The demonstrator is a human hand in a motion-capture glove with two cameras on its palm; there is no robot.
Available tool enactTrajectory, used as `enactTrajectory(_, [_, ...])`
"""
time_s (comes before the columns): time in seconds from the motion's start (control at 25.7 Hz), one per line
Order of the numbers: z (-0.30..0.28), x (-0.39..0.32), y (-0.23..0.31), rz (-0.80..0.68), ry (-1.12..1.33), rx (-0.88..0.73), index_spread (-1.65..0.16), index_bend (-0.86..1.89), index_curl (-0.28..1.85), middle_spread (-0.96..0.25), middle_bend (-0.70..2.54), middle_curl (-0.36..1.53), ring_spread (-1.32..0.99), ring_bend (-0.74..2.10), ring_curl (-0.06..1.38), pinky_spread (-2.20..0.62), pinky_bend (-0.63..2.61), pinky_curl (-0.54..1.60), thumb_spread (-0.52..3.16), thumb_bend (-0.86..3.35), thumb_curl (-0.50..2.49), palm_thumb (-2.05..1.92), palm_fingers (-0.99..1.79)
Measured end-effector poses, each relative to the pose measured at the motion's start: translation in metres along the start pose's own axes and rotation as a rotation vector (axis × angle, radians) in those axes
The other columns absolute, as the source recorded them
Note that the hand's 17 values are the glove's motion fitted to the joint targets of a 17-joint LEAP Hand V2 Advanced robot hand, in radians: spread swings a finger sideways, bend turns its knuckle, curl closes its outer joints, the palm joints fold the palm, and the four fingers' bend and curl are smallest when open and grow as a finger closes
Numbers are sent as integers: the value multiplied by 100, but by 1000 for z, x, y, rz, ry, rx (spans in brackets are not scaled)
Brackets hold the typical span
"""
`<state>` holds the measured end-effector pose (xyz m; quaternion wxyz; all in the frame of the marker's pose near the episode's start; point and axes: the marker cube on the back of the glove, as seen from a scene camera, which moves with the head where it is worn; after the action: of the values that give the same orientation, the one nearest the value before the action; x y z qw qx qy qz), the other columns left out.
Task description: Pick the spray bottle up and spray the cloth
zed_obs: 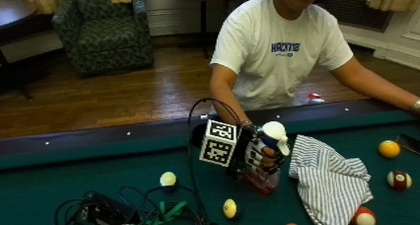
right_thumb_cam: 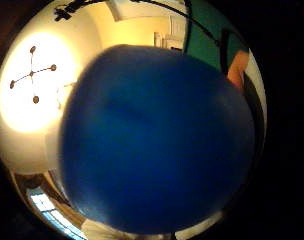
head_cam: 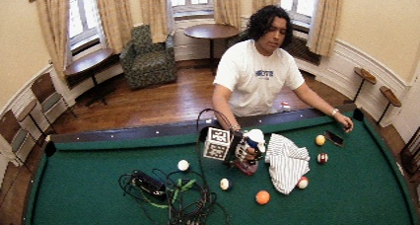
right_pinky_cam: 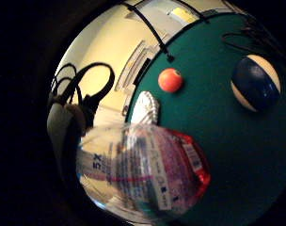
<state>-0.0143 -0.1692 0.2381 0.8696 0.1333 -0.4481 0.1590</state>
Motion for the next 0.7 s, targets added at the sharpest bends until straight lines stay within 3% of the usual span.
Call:
enactTrajectory(0.43, [-11, -25, 11, -47, -23, -6, -28, 30, 45, -23, 49, 49, -21, 60, 43, -28, 38, 37, 43, -3, 57, 92, 143])
enactTrajectory(0.7, [-30, -74, -1, -100, 90, -85, -27, 35, 49, -23, 53, 51, -22, 61, 44, -30, 39, 38, 35, -3, 62, 91, 142])
